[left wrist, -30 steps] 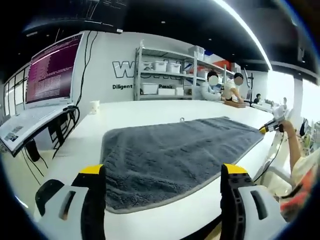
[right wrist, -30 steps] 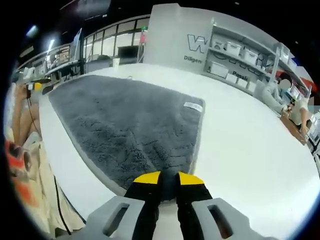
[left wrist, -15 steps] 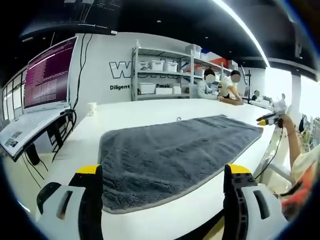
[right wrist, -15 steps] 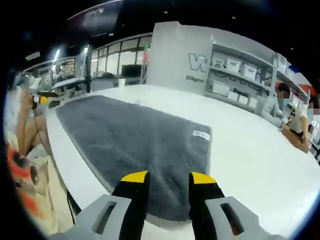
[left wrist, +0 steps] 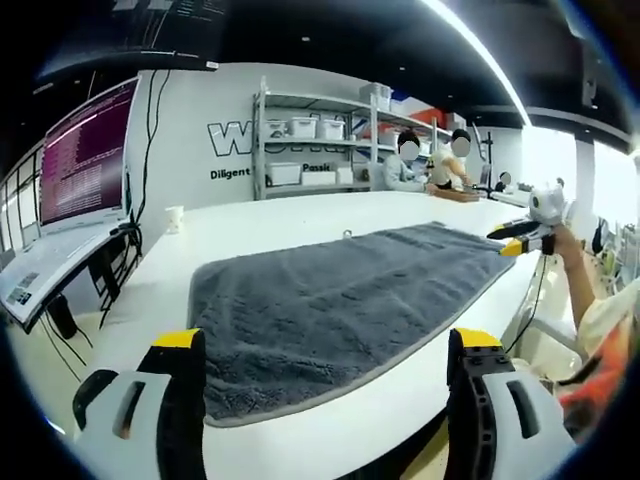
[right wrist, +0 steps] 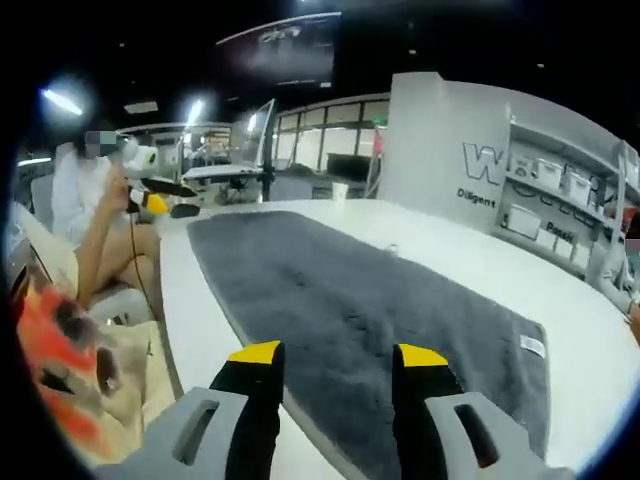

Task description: Open the folded towel by lifting each exposed corner and separating the folded layers until the towel lies flat within the target outline without major curled edges

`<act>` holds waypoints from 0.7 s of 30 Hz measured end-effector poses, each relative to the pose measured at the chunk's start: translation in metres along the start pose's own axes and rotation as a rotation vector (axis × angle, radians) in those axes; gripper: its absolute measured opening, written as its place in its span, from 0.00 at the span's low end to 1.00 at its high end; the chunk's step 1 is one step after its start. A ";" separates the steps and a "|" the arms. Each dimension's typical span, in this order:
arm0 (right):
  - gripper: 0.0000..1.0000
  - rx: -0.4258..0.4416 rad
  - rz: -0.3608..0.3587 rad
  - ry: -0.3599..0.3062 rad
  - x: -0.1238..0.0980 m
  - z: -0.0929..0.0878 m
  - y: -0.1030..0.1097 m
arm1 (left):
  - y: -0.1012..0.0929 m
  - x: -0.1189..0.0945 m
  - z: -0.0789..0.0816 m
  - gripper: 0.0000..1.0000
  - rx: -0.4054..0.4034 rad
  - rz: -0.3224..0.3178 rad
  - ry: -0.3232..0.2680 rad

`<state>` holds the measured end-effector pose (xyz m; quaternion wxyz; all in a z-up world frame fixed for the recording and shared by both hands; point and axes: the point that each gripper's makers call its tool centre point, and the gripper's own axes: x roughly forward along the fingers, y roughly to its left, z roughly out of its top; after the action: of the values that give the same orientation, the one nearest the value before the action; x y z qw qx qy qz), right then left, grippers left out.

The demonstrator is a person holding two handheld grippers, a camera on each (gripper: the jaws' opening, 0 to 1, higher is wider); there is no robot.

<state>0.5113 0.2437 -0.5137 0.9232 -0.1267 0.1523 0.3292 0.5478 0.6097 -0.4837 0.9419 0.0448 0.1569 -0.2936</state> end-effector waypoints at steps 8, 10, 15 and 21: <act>0.23 0.059 0.111 -0.086 0.037 0.013 0.038 | 0.000 0.001 -0.001 0.99 -0.004 -0.008 0.001; 0.21 0.066 0.121 -0.089 0.042 0.013 0.042 | 0.001 0.000 -0.001 0.99 -0.005 -0.003 0.002; 0.17 0.037 0.141 -0.074 0.053 0.007 0.054 | 0.002 0.000 -0.003 0.99 -0.002 0.006 0.009; 0.13 0.036 0.140 -0.050 0.061 0.001 0.058 | -0.002 0.002 -0.005 0.99 0.005 -0.007 0.017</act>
<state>0.5187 0.3219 -0.5426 0.9036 -0.0909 0.1434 0.3934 0.5469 0.6076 -0.4891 0.9394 0.0489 0.1645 -0.2968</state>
